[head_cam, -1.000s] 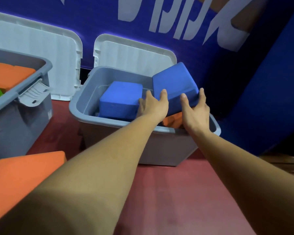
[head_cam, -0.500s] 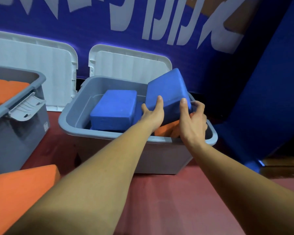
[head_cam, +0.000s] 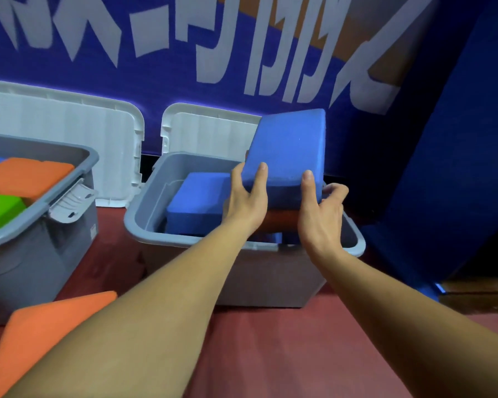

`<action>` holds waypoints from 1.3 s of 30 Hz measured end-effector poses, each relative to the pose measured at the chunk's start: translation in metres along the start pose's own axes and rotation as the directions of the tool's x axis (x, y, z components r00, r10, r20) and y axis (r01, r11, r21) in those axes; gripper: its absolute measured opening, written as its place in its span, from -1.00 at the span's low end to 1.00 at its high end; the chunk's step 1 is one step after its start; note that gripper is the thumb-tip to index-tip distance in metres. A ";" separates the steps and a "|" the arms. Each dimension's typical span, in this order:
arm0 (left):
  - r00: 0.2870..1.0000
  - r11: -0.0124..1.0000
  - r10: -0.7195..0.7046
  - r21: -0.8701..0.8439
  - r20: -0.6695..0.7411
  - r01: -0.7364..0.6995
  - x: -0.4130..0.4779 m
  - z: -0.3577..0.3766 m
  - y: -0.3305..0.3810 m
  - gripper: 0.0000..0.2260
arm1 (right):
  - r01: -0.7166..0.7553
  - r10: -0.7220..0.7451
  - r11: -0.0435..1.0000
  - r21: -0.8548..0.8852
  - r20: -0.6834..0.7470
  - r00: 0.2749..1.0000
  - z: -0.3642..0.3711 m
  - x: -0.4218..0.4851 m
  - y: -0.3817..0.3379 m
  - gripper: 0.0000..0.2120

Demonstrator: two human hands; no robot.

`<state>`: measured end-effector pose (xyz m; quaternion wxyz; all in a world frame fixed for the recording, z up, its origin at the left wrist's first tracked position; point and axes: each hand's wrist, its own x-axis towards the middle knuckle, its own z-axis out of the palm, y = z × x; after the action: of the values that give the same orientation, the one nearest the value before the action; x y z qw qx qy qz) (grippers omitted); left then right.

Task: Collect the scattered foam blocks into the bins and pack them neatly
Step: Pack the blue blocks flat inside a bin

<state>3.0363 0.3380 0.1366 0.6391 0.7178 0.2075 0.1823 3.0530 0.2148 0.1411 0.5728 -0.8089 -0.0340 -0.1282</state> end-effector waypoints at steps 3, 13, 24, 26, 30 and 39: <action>0.995 0.994 0.093 0.069 -0.034 -0.091 -0.004 -0.025 0.015 -0.45 | 0.005 -0.005 0.999 0.037 -0.002 1.000 0.005 -0.006 -0.017 -0.47; 0.942 0.956 0.208 0.260 -0.265 -0.137 -0.031 -0.185 0.049 -0.58 | 0.042 -0.077 0.989 0.140 0.252 0.965 0.082 -0.072 -0.099 -0.44; 0.936 0.904 0.072 0.418 -0.346 0.085 -0.119 -0.325 -0.006 -0.54 | -0.173 -0.045 0.947 0.272 0.643 0.764 0.154 -0.202 -0.092 -0.32; 0.940 0.895 0.072 0.438 -0.334 0.087 -0.133 -0.328 -0.010 -0.55 | -0.154 -0.069 0.948 0.280 0.649 0.758 0.150 -0.216 -0.084 -0.40; 0.950 0.866 0.058 0.489 -0.306 0.105 -0.158 -0.320 -0.004 -0.53 | -0.168 -0.052 0.947 0.274 0.645 0.762 0.129 -0.236 -0.077 -0.43; 0.962 0.857 0.054 0.508 -0.267 0.093 -0.210 -0.300 -0.046 -0.49 | -0.160 0.012 0.976 0.150 0.692 0.722 0.062 -0.262 -0.052 -0.33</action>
<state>2.6974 0.4830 0.1268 0.3909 0.8285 0.3415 0.2103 2.8005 0.3142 0.1050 0.6027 -0.7378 -0.2184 0.2113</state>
